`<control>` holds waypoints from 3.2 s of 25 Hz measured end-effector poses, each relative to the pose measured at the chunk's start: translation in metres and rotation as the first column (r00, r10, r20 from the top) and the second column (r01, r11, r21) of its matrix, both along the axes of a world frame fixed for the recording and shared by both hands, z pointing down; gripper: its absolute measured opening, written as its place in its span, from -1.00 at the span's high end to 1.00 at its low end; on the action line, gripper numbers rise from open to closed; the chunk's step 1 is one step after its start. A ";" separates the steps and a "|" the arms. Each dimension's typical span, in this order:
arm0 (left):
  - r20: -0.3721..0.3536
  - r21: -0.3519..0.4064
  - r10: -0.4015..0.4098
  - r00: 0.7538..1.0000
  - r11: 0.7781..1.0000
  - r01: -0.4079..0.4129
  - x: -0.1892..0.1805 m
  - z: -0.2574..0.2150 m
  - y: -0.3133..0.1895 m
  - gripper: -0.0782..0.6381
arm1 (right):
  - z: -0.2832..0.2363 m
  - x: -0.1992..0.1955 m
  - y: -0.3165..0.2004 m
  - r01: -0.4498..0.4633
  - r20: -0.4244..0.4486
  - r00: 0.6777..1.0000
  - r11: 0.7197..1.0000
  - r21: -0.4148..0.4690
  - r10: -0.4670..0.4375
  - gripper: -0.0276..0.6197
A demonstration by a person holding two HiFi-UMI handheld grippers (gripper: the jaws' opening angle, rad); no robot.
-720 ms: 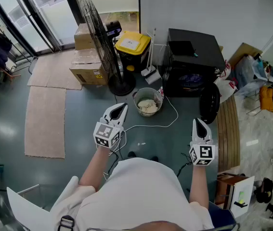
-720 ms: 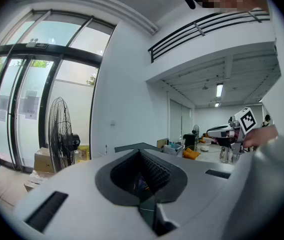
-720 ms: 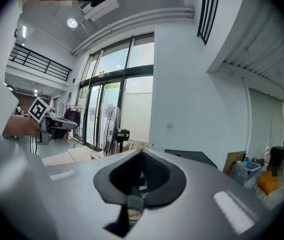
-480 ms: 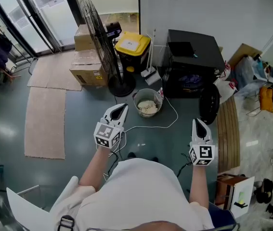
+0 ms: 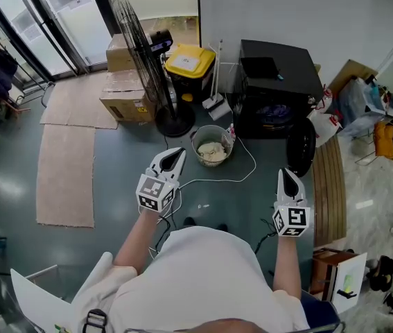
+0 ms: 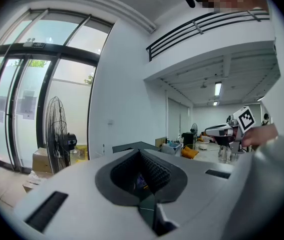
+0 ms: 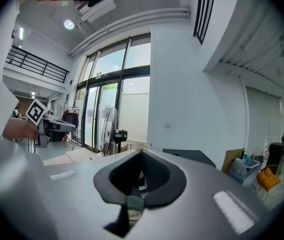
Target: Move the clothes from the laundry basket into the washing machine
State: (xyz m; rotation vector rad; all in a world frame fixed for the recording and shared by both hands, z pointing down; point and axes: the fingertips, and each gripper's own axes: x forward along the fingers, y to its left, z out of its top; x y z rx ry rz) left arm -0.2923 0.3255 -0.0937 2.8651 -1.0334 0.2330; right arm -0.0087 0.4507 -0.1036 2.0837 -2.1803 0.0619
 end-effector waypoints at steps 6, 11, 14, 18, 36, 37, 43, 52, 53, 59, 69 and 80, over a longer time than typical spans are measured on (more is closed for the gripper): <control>0.009 -0.007 -0.002 1.000 1.000 0.002 0.015 0.005 0.011 0.76 | 0.007 0.015 0.009 0.007 0.009 1.000 1.000 -0.011 -0.007 0.88; 0.021 -0.021 -0.023 1.000 0.999 0.024 0.028 0.012 0.016 0.76 | 0.013 0.033 0.016 0.019 0.024 1.000 1.000 -0.016 -0.019 0.88; 0.014 -0.027 -0.043 0.999 0.999 0.043 0.036 0.013 0.021 0.76 | 0.018 0.047 0.020 0.030 0.024 0.999 0.999 -0.028 -0.029 0.88; 0.021 -0.030 -0.063 0.998 0.998 0.064 0.049 0.019 0.031 0.76 | 0.024 0.063 0.022 0.051 0.031 0.998 0.998 -0.038 -0.050 0.88; 0.029 -0.062 -0.092 0.995 0.994 0.094 0.084 0.043 0.010 0.76 | 0.055 0.089 -0.012 0.110 0.043 0.993 0.990 -0.089 -0.107 0.88; 0.028 -0.063 -0.089 0.996 0.994 0.091 0.088 0.045 0.004 0.76 | 0.057 0.092 -0.017 0.107 0.042 0.994 0.990 -0.093 -0.104 0.88; 0.021 -0.067 -0.065 0.998 0.996 0.066 0.103 0.046 -0.053 0.76 | 0.061 0.105 -0.068 0.082 0.038 0.996 0.990 -0.116 -0.078 0.88; 0.050 -0.097 -0.011 0.999 0.995 0.016 0.117 0.059 -0.150 0.76 | 0.072 0.098 -0.168 0.086 0.046 0.996 0.984 -0.154 -0.080 0.88; 0.051 -0.106 -0.003 0.999 0.994 0.008 0.118 0.062 -0.160 0.76 | 0.074 0.095 -0.178 0.084 0.047 0.996 0.984 -0.160 -0.077 0.88; 0.030 -0.129 0.018 0.999 0.992 -0.014 0.123 0.071 -0.215 0.76 | 0.078 0.087 -0.230 0.079 0.038 0.997 0.981 -0.177 -0.073 0.88; 0.027 -0.154 0.038 0.999 0.987 -0.033 0.123 0.084 -0.268 0.76 | 0.084 0.075 -0.290 0.087 0.023 0.996 0.978 -0.188 -0.085 0.88; 0.034 -0.166 0.008 0.999 0.986 -0.002 0.136 0.088 -0.291 0.76 | 0.085 0.091 -0.326 0.125 0.029 0.992 0.971 -0.202 -0.122 0.88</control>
